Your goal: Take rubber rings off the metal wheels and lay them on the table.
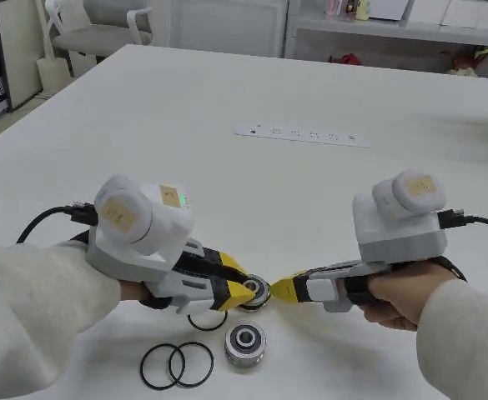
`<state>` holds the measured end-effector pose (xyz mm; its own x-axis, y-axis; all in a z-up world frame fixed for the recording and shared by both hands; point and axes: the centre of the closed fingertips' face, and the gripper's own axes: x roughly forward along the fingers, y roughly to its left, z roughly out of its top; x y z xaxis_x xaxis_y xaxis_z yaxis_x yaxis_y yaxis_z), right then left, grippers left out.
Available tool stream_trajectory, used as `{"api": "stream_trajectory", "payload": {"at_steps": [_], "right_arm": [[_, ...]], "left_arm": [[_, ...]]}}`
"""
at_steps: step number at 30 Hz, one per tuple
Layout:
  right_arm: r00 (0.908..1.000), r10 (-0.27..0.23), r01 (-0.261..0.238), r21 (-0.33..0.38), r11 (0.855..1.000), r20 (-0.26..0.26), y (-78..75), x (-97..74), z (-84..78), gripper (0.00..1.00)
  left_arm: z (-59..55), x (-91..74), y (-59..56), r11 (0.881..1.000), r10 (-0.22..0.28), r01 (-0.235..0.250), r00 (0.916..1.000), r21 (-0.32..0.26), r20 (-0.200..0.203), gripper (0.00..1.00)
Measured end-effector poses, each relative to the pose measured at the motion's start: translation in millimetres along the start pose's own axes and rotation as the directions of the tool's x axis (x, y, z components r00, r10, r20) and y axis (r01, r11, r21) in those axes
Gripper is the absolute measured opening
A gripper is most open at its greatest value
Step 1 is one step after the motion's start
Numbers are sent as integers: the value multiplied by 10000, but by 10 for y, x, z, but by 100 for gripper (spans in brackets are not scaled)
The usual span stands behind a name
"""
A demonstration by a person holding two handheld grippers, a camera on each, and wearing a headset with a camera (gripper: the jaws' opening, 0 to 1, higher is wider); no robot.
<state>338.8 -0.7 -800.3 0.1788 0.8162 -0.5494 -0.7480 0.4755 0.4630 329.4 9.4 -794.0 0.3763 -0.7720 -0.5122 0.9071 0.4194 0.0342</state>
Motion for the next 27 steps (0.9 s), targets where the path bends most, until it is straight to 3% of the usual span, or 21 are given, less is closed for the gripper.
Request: {"api": "stream_trajectory", "payload": {"at_steps": [1,6,27], "right_arm": [[10000,19,-19,397,9992,16,10,-5,9,0],[9997,237,-239,718,9971,35,-56,-17,-6,0],[9991,422,-423,397,9983,20,53,-20,1,0]], "left_arm": [[-1,-1,3,10000,19,-19,10000,20,-9,14],[3,2,-6,10000,-8,8,10000,3,13,14],[10,25,-14,9999,114,-114,9999,90,2,13]]}}
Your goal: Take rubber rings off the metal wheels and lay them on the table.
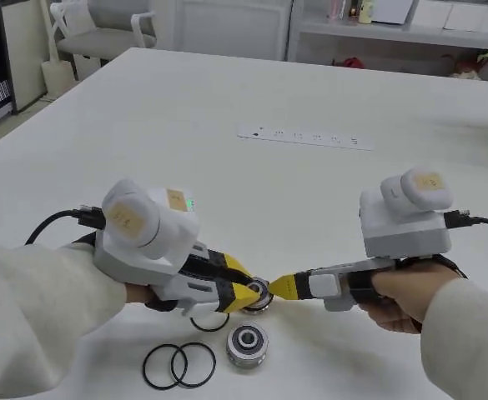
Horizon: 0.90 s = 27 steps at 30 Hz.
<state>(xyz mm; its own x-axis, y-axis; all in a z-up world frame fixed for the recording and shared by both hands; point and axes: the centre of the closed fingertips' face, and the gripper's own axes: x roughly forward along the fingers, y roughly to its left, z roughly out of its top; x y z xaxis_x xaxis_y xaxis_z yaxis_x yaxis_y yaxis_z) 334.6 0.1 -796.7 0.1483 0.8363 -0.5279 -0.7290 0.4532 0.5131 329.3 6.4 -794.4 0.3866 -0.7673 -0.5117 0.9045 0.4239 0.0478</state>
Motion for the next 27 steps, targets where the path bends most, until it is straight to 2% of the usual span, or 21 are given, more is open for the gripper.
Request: {"api": "stream_trajectory", "payload": {"at_steps": [21,23,25,27], "right_arm": [[9993,352,-349,-357,9988,77,107,20,39,0],[9987,483,-476,-379,9981,163,140,23,58,0],[9955,795,-782,-277,9966,513,209,22,137,0],[9971,612,-593,-440,9973,443,194,17,144,0]], "left_arm": [[1,1,8,9999,32,-31,9999,-114,97,14],[4,1,6,9999,27,-25,9999,-126,170,14],[6,3,5,9999,11,-9,9998,-117,203,14],[8,6,7,9999,18,-14,9996,-152,273,14]]}}
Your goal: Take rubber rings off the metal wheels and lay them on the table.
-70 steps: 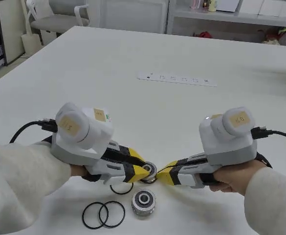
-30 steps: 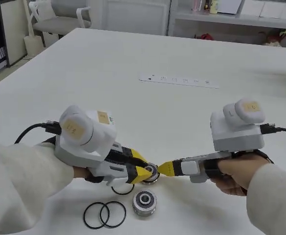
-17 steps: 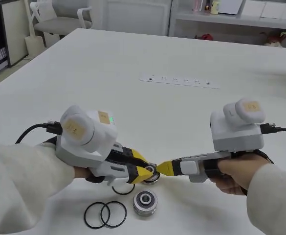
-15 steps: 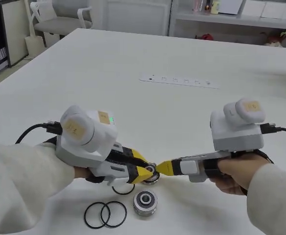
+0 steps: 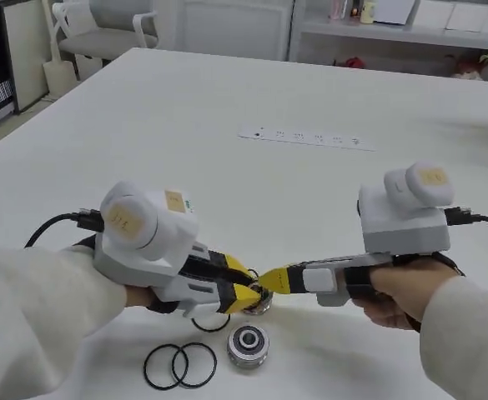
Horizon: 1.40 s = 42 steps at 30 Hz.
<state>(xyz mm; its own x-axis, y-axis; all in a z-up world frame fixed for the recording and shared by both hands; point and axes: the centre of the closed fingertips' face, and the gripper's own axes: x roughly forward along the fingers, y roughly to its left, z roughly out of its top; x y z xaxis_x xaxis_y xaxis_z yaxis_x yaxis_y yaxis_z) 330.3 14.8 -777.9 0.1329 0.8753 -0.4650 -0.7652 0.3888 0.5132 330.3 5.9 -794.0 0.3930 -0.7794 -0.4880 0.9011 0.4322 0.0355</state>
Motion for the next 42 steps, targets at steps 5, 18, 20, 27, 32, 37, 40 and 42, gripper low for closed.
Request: {"api": "stream_trajectory", "payload": {"at_steps": [5,18,20,27,32,37,40,42], "right_arm": [[9992,-230,232,69,9997,-317,-68,-1,-97,0],[9989,-326,328,52,9994,-326,-86,-19,-95,0],[9991,-323,325,75,9994,-291,-88,-25,-84,0],[9990,-372,374,88,9993,-241,-97,-48,-69,0],[9990,-448,448,147,9989,-20,-120,-88,-9,0],[9980,-549,541,263,9982,306,-147,-154,69,0],[9970,-600,585,308,9978,483,-160,-185,116,0],[9964,-621,603,320,9977,582,-164,-201,139,0]], "left_arm": [[14,4,7,9994,-15,24,9997,-353,259,14],[12,-10,-5,9995,-170,169,9999,-263,-11,14],[15,-18,-11,9997,-171,169,9998,-184,-81,14],[84,-115,-14,9991,-236,246,9993,346,-274,21],[143,-206,22,9983,-75,87,9998,580,-209,29],[187,-289,61,9977,36,-22,9998,676,-210,34],[193,-330,82,9969,95,-71,9995,780,-306,38],[205,-370,104,9970,164,-137,9993,755,-343,40]]}}
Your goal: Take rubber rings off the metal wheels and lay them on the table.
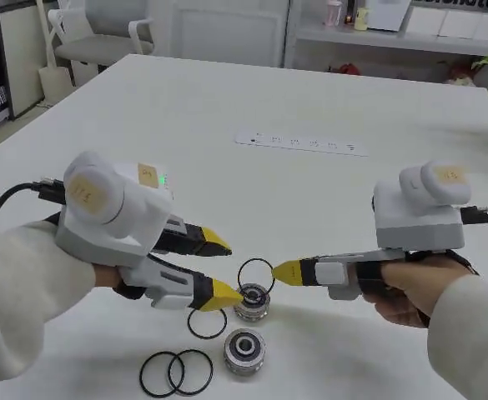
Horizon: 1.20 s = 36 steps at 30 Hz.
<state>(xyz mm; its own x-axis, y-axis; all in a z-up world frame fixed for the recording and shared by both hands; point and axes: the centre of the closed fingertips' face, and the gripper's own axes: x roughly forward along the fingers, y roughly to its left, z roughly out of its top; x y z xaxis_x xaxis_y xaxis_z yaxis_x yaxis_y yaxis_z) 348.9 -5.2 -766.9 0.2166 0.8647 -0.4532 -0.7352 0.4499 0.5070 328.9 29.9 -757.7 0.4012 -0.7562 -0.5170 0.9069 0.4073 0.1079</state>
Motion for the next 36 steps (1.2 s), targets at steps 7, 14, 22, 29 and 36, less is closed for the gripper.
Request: {"api": "stream_trajectory", "payload": {"at_steps": [7,14,22,29,36], "right_arm": [[9992,-4,1,61,10000,397,27,-57,104,0],[9982,210,-206,-70,9998,564,155,-53,164,0],[9976,457,-443,-272,9986,513,276,-19,178,0],[9965,746,-729,-459,9963,376,399,35,177,0],[9948,1021,-1017,-663,9926,26,515,124,112,0]], "left_arm": [[33,-151,57,9997,234,-234,9997,46,-44,45],[37,-315,79,9983,560,-559,9984,-166,48,52],[34,-385,32,9980,608,-607,9981,-153,52,58],[-28,-461,26,9973,699,-701,9975,-207,-88,60],[-83,-554,-4,9958,815,-818,9966,-420,-66,62]]}}
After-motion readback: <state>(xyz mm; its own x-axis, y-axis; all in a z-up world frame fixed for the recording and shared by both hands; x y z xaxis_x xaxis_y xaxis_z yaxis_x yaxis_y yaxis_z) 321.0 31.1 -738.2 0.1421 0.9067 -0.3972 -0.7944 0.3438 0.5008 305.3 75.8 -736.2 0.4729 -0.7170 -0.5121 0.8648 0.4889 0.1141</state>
